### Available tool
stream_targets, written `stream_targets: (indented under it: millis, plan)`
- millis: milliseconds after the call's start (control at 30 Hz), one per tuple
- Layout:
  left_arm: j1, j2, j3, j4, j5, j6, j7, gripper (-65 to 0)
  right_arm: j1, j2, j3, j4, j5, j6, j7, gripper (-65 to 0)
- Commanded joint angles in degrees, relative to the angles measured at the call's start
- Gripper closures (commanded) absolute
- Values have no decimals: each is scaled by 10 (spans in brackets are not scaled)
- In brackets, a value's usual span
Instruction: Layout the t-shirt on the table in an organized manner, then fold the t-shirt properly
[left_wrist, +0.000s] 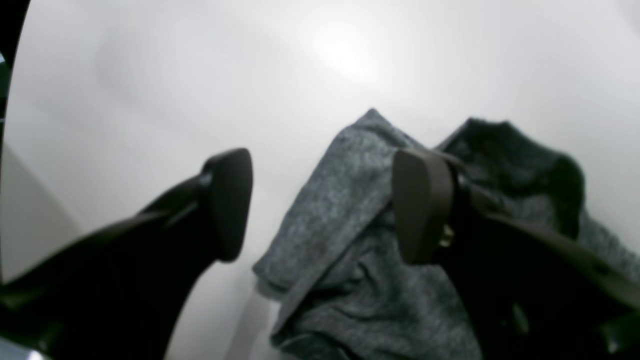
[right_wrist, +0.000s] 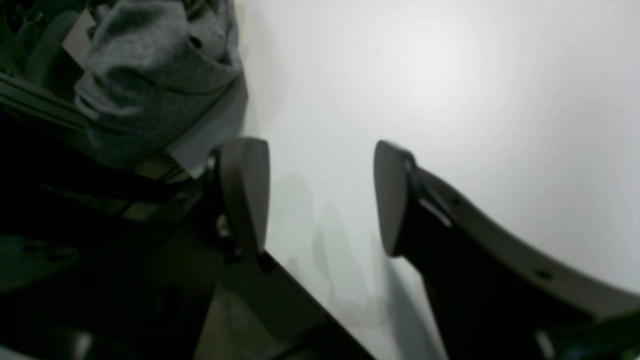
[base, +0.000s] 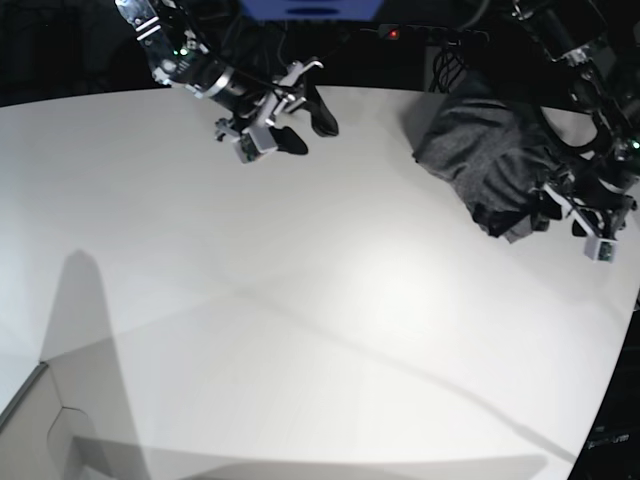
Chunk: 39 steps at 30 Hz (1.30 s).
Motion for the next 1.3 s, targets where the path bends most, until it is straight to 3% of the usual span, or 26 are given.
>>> stream_targets:
  millis: [0,533,933,1267]
  plan:
    - [-6,-18,3,6,-7,1,-10,-426,0,0,1,12,8,6,13,-336]
    - [56,-25,32,43,-10,1,-10,-427,8,-1,1,8,8,6,14,-336]
    - [51,-25,11,36,-5,1,-10,-427,12,-1,0,7,8,6,12,-337]
    - [31,-24,14,-1,39,1,-10,-427,12,0,0,7,8,6,12,-337]
